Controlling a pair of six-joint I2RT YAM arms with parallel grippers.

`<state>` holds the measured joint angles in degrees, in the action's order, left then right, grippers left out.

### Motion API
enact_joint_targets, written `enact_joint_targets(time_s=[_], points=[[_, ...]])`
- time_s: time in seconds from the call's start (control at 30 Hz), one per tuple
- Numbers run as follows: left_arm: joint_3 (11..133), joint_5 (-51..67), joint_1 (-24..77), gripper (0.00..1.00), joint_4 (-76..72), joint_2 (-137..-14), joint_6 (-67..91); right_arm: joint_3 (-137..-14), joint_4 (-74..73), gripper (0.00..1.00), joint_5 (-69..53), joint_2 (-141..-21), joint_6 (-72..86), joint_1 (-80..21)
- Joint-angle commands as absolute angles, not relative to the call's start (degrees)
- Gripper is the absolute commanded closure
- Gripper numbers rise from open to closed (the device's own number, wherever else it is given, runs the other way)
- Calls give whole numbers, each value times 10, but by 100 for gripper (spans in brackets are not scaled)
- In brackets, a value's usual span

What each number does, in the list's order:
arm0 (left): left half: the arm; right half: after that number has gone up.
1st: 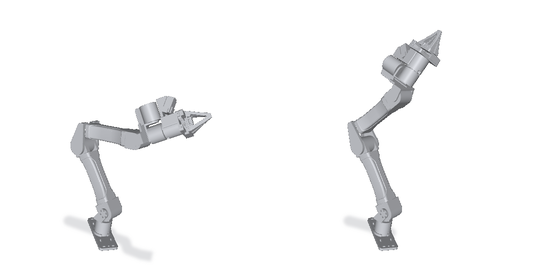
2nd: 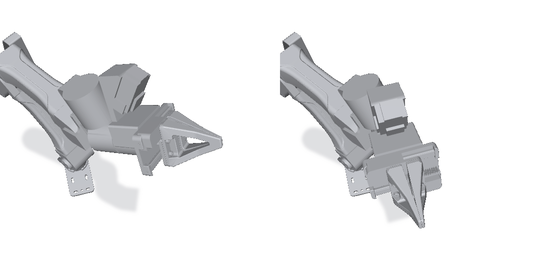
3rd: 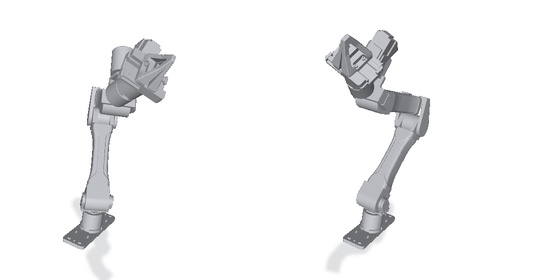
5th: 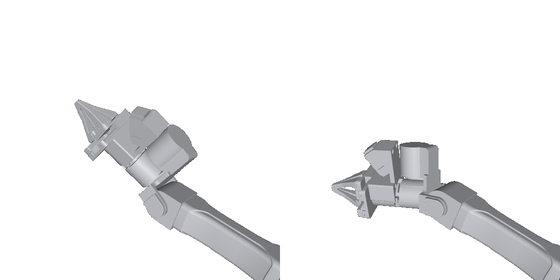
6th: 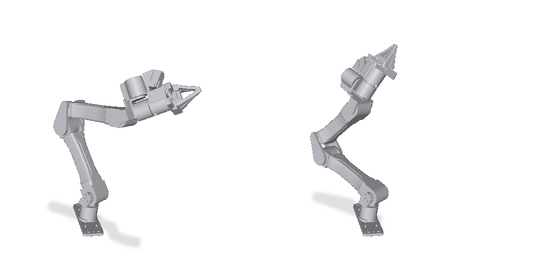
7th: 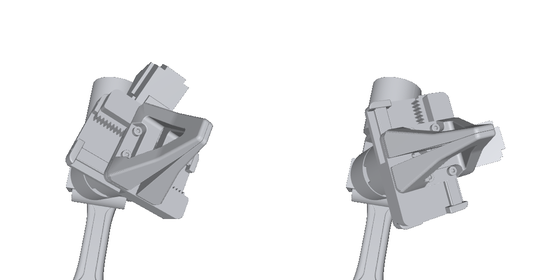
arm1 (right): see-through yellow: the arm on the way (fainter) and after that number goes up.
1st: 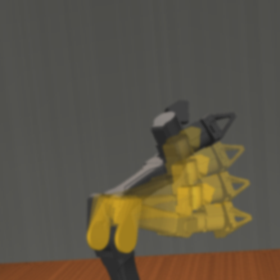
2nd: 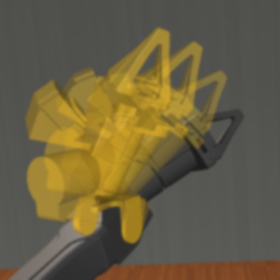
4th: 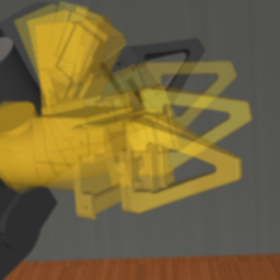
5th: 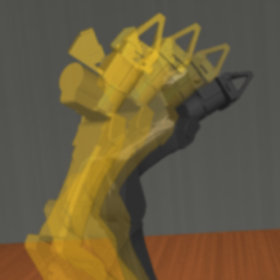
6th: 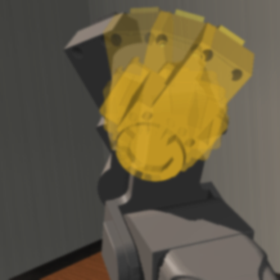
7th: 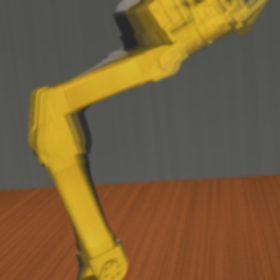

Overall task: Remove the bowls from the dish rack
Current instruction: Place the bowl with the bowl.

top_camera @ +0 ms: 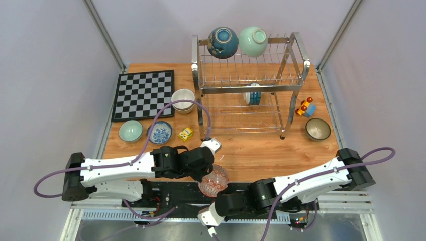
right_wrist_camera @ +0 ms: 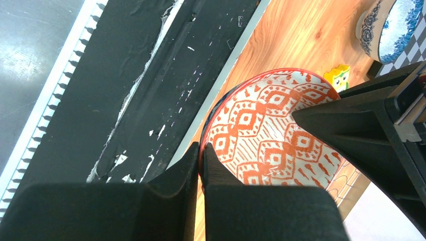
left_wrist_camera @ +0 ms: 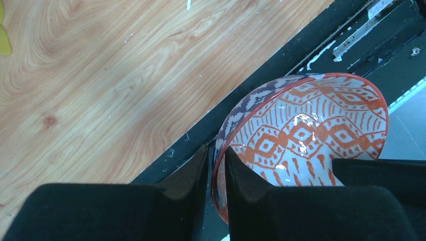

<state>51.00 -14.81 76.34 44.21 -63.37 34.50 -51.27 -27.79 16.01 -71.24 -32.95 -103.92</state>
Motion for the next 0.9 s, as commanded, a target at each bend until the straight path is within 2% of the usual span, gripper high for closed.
enact_joint_targets(time_s=[0.0, 0.13, 0.2, 0.23, 0.27, 0.33, 0.43, 0.5, 0.53, 0.67, 0.87], points=[[510, -153, 771, 83, 430, -639, 348, -526, -266, 100, 170, -718, -341, -1049], [509, -155, 772, 99, 429, -640, 350, -527, -265, 100, 172, -721, -338, -1049], [508, -158, 772, 100, 430, -639, 353, -526, -264, 100, 179, -722, -336, -1051], [507, -163, 772, 100, 430, -636, 356, -526, -263, 96, 185, -723, -335, -1053], [506, -167, 772, 100, 431, -633, 359, -525, -263, 90, 191, -724, -334, -1055], [501, -178, 772, 100, 431, -623, 367, -526, -262, 70, 204, -726, -321, -1059], [489, -195, 772, 100, 424, -604, 381, -526, -254, 47, 213, -722, -290, -1060], [480, -206, 772, 100, 420, -594, 390, -525, -244, 18, 224, -715, -264, -1060], [476, -215, 772, 100, 419, -588, 398, -527, -239, 13, 229, -711, -248, -1060], [461, -257, 772, 100, 422, -561, 430, -535, -211, 7, 282, -667, -154, -1060], [445, -319, 770, 100, 422, -530, 489, -535, -199, 5, 377, -590, 61, -1024]])
